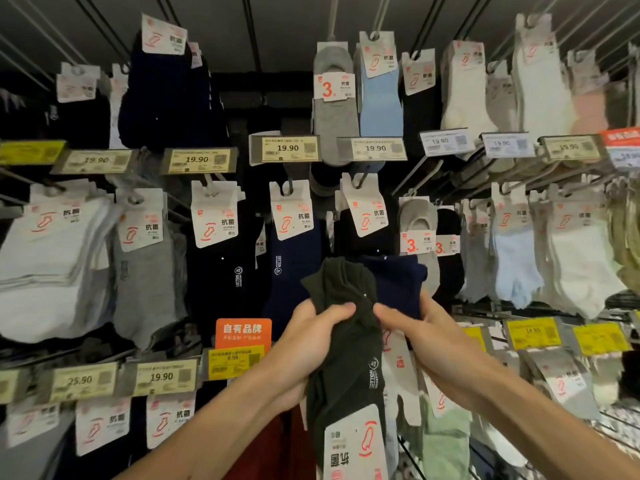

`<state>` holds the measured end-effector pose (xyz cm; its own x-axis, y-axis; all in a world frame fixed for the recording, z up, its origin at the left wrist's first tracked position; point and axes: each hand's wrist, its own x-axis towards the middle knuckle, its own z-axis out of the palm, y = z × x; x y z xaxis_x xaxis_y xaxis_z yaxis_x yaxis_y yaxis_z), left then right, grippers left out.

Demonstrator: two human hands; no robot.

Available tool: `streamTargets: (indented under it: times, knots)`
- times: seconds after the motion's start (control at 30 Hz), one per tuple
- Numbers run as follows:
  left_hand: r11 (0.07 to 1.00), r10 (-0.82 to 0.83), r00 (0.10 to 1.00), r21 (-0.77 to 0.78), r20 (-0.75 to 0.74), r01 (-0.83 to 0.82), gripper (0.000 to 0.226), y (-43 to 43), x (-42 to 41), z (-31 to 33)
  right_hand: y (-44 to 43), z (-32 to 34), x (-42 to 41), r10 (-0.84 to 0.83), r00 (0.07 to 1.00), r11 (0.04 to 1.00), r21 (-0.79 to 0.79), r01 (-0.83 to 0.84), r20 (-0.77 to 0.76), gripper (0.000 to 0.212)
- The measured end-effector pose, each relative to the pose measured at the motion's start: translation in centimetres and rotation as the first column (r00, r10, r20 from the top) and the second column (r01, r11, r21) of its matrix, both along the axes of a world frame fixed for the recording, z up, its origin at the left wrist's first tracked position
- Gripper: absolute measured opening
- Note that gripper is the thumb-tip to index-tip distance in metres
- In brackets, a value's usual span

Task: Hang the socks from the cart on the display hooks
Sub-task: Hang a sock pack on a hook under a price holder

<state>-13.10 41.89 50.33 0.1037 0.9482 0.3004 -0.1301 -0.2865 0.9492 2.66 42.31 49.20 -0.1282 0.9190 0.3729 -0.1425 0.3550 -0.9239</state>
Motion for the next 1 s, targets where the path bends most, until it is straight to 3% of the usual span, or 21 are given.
streamTargets:
  times: [0.2, 0.3, 0.37, 0.47, 0.53, 0.57, 0.6, 0.63, 0.67, 0.7, 0.73, 0.77, 0.8, 0.9, 1.0]
  knots:
    - [0.994, 0.083, 0.975, -0.086, 0.205, -0.067, 0.024, 1.6, -1.0, 0.1, -0.8, -1.5, -1.0, 0.030, 0.997, 0.999, -0.014, -0.029, 0.065, 0.074]
    - [0.970, 0.226, 0.914, -0.166, 0.336, -0.178, 0.036, 3.4, -2.2, 0.0, -0.9, -2.3, -1.2, 0.019, 0.993, 0.998, -0.063, -0.011, 0.120, 0.065]
    - [0.954, 0.276, 0.896, -0.210, 0.347, -0.212, 0.035, 3.8, -2.5, -0.3, -0.9, -2.5, -1.4, 0.015, 0.995, 0.995, -0.102, -0.006, 0.095, 0.057]
    - [0.958, 0.216, 0.961, -0.228, 0.174, -0.174, 0.035, 3.4, -3.2, -0.6, -0.9, -2.1, -1.4, 0.006, 0.998, 0.994, -0.107, 0.001, 0.063, 0.055]
    - [0.968, 0.140, 0.979, -0.185, -0.147, -0.167, 0.054, 2.5, -4.5, -0.2, -0.9, -1.5, -1.3, -0.008, 0.997, 0.996, -0.090, 0.015, 0.078, 0.056]
    - [0.971, 0.180, 0.901, -0.078, -0.394, -0.228, 0.066, 2.3, -5.4, 0.0, -1.0, -1.2, -1.1, -0.006, 0.996, 0.996, -0.085, 0.013, 0.086, 0.055]
    - [0.944, 0.312, 0.727, 0.112, -0.611, -0.311, 0.072, 2.0, -6.3, 0.2, -1.0, -0.9, -0.9, 0.000, 0.996, 0.997, -0.082, 0.008, 0.090, 0.054]
    - [0.860, 0.506, 0.511, 0.362, -0.695, -0.358, 0.072, 2.0, -7.1, 0.3, -1.0, -0.7, -0.7, 0.009, 0.995, 0.997, -0.080, -0.002, 0.096, 0.053]
    - [0.737, 0.675, 0.392, 0.573, -0.624, -0.358, 0.066, 1.5, -7.5, 0.3, -1.0, -0.5, -0.6, 0.023, 0.994, 0.997, -0.079, -0.014, 0.108, 0.053]
    - [0.643, 0.754, 0.423, 0.695, -0.502, -0.321, 0.059, 0.8, -7.6, 0.4, -1.1, -0.4, -0.6, 0.042, 0.992, 0.996, -0.082, -0.032, 0.121, 0.054]
    - [0.602, 0.738, 0.537, 0.758, -0.409, -0.249, 0.048, 0.2, -7.4, 0.5, -1.2, -0.3, -0.7, 0.061, 0.990, 0.995, -0.083, -0.051, 0.129, 0.055]
    - [0.611, 0.657, 0.635, 0.781, -0.406, -0.131, 0.038, -0.4, -7.0, 0.7, -1.2, -0.3, -0.8, 0.079, 0.988, 0.994, -0.080, -0.069, 0.132, 0.056]
    - [0.646, 0.570, 0.660, 0.763, -0.489, 0.007, 0.039, -0.9, -6.6, 0.8, -1.3, -0.3, -0.9, 0.094, 0.987, 0.994, -0.068, -0.086, 0.133, 0.057]
    - [0.721, 0.480, 0.445, 0.629, -0.756, 0.291, 0.084, -0.7, -5.4, 0.3, -1.6, -0.3, -1.1, 0.127, 0.986, 0.992, -0.024, -0.125, 0.104, 0.059]
    - [0.704, 0.536, 0.363, 0.641, -0.762, 0.306, 0.095, -0.2, -5.3, -0.9, -1.7, -1.1, -1.1, 0.120, 0.990, 0.993, -0.028, -0.118, 0.068, 0.059]
